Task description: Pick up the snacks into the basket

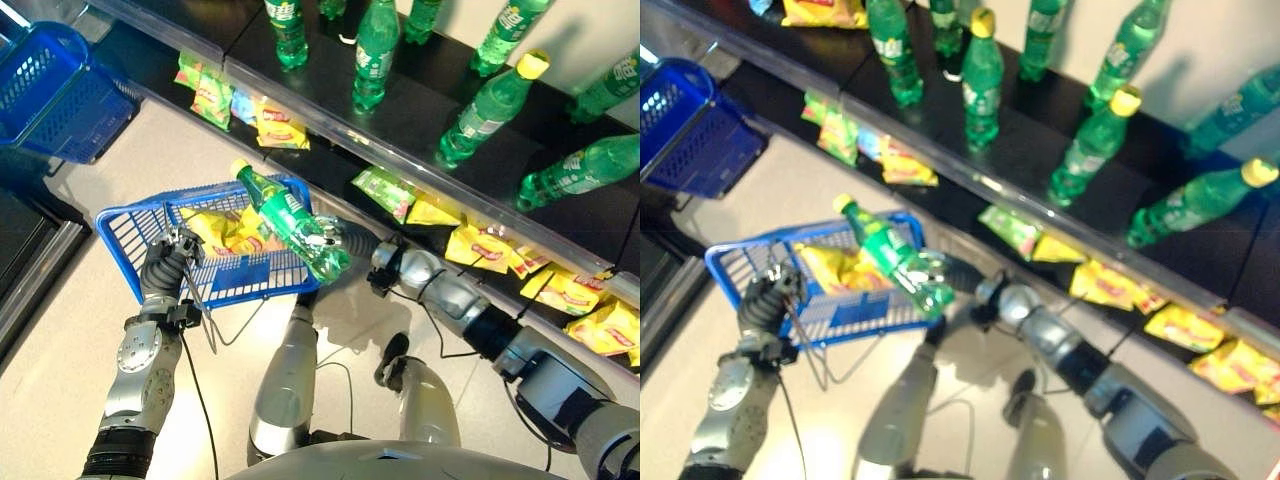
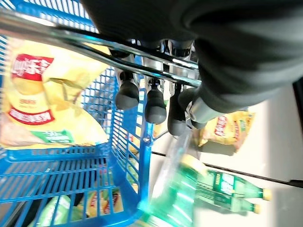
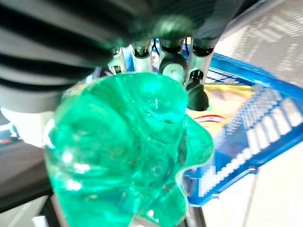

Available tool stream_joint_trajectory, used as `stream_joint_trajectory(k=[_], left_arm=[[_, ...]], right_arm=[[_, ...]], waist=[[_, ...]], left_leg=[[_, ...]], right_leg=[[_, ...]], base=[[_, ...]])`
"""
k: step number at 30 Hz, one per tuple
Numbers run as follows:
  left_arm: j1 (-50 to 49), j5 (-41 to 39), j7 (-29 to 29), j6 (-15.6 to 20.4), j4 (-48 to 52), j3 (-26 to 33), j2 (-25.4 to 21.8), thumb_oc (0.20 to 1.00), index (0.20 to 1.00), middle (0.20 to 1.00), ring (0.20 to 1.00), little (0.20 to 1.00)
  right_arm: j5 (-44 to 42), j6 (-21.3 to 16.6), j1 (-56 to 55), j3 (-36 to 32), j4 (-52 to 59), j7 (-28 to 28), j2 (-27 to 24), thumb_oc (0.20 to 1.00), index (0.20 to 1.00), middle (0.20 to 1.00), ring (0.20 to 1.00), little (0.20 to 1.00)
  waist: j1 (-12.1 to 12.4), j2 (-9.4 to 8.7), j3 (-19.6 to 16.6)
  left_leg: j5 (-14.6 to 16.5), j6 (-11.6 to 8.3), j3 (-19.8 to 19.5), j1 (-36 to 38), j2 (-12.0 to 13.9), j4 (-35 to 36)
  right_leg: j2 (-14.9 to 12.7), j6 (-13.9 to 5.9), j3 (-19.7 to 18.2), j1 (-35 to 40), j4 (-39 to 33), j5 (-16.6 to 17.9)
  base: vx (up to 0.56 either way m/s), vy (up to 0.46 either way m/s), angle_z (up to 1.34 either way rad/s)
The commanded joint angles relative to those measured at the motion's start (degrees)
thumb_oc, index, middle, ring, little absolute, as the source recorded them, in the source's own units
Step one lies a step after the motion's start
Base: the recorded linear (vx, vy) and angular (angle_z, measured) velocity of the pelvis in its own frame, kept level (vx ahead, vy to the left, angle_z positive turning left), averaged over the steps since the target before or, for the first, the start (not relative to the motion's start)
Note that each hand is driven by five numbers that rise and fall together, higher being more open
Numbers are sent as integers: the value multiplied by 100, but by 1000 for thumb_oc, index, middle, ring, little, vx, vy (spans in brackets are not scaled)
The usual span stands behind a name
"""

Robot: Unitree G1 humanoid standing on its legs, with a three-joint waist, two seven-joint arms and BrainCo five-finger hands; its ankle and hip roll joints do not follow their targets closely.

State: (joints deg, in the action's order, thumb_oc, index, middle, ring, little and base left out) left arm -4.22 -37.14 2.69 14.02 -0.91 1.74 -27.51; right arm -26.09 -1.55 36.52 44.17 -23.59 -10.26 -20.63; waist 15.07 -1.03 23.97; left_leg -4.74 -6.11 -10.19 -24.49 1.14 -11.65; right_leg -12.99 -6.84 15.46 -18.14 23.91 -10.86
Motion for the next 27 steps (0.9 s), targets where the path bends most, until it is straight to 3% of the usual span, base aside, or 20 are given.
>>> stream_joint_trajectory(k=[1, 10, 21, 27], left_arm=[[375, -133, 58, 627, 1072, 240, -486, 200, 200, 200, 200, 200], [684, -254, 197, 637, 1310, 125, -605, 200, 200, 200, 200, 200], [643, -372, 280, 636, 1258, 136, -491, 200, 200, 200, 200, 200], [643, -442, 262, 616, 1422, 81, -575, 200, 200, 200, 200, 200]], right_arm=[[-42, -326, 480, 181, 169, 14, 517, 200, 200, 200, 200, 200], [78, -71, 803, 519, -457, -29, 965, 200, 200, 200, 200, 200], [-58, 32, 574, 611, -312, -224, 747, 200, 200, 200, 200, 200], [-73, 72, 902, 576, -801, 9, 1138, 200, 200, 200, 200, 200]], waist=[[71, -232, -118], [238, -349, -45], [132, -469, 7], [146, -482, 33]], left_leg=[[467, 438, 165, -60, -364, -507], [466, 422, 106, -97, -349, -474], [484, 421, 165, -81, -299, -470], [472, 425, 158, -88, -283, -444]], right_leg=[[58, -12, 7, 172, -830, 1064], [101, -10, 87, 224, -900, 1074], [155, -9, 0, 170, -913, 1093], [165, -8, -18, 153, -944, 1121]], base=[[20, -28, 9], [12, -15, 6], [-1, 0, 0], [-10, -1, -2]])
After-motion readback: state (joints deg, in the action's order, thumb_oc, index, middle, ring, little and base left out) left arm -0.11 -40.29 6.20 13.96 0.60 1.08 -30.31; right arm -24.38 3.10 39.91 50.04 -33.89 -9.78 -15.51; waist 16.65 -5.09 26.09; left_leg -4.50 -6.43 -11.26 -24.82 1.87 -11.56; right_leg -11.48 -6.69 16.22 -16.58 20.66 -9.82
